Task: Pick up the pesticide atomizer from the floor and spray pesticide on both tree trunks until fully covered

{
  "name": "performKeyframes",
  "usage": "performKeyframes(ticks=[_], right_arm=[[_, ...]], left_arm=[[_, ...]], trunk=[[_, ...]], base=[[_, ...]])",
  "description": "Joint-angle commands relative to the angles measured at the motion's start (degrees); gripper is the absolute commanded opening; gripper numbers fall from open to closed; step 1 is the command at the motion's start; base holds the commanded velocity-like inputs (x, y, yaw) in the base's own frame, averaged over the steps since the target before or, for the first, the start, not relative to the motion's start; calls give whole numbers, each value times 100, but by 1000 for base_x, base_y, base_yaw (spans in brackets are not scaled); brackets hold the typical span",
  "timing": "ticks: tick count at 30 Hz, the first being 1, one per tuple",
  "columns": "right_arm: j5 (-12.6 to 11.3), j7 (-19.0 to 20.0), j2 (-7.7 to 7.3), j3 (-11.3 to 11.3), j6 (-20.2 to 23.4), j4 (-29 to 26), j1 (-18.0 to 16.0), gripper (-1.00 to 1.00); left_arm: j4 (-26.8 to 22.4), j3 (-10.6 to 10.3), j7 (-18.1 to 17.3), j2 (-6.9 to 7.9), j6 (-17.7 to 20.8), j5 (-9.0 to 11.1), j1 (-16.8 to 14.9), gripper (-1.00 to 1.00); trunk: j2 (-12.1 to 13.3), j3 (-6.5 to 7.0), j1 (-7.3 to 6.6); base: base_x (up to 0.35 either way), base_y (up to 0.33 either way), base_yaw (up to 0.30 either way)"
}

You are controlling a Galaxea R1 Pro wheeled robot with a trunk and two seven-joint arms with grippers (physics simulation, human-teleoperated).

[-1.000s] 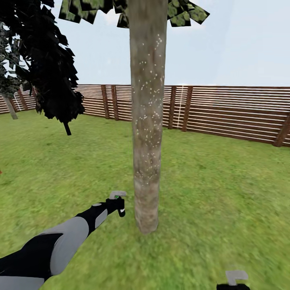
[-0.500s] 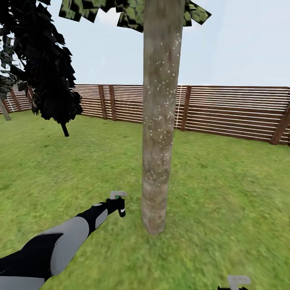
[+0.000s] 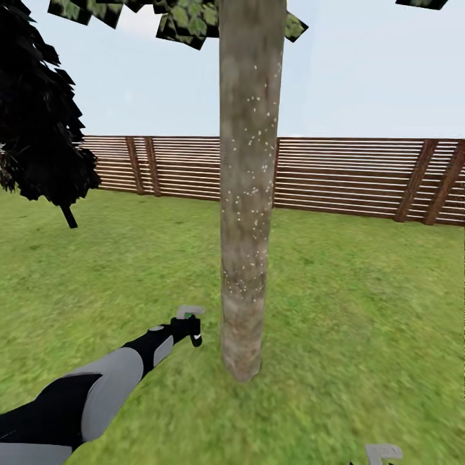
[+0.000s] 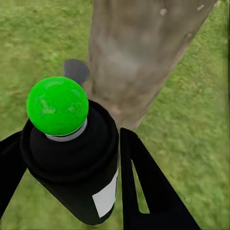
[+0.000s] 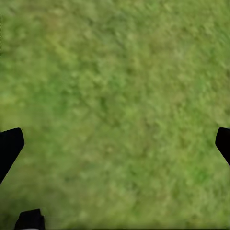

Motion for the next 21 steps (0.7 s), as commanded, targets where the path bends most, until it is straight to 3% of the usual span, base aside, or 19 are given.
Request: performKeyframes(ticks=[1, 4, 5, 6, 7, 8, 9, 11, 16, 21], right_arm=[[-1, 0, 0, 1, 0, 0, 2, 100], [-1, 0, 0, -1, 0, 0, 6, 100], [-1, 0, 0, -1, 0, 0, 7, 100], [3, 0, 0, -1, 0, 0, 26, 100], [5, 0, 0, -1, 0, 0, 40, 100], [6, 0, 0, -1, 0, 0, 54, 100], [7, 0, 0, -1, 0, 0, 72, 100], [6, 0, 0, -1, 0, 0, 77, 100], [8, 0, 0, -1, 0, 0, 78, 100], [8, 0, 0, -1, 0, 0, 84, 100]], left_arm=[[2, -3, -3, -12, -92, 0, 0, -100], [-35, -57, -1, -273, -131, 7, 0, -100], [-187, -103, 4, -487, -120, 11, 0, -100], [-481, -118, 3, -555, 21, 17, 0, -100], [-759, -124, 3, -555, 378, 22, 0, -100], [-1191, -122, 4, -555, 1017, 27, 0, -100], [-2444, -130, -4, -555, 2510, 33, 0, -100], [-3321, -142, 3, -555, 3556, 35, -2, -100], [-3864, -151, 19, -555, 4784, 41, -98, -100], [-3875, -147, 9, -555, 5624, 59, -710, -100]], trunk=[[2, 0, 1], [2, 0, 1], [2, 0, 1], [2, 0, 1], [2, 0, 1], [2, 0, 1], [2, 0, 1], [2, 0, 1], [2, 0, 1], [2, 0, 1]], base=[[15, 58, -41], [6, 23, -16], [1, 5, -4], [1, 3, -2], [0, 2, -1], [0, 1, -1], [0, 0, 0], [0, 0, 0], [0, 0, 0], [0, 0, 0]])
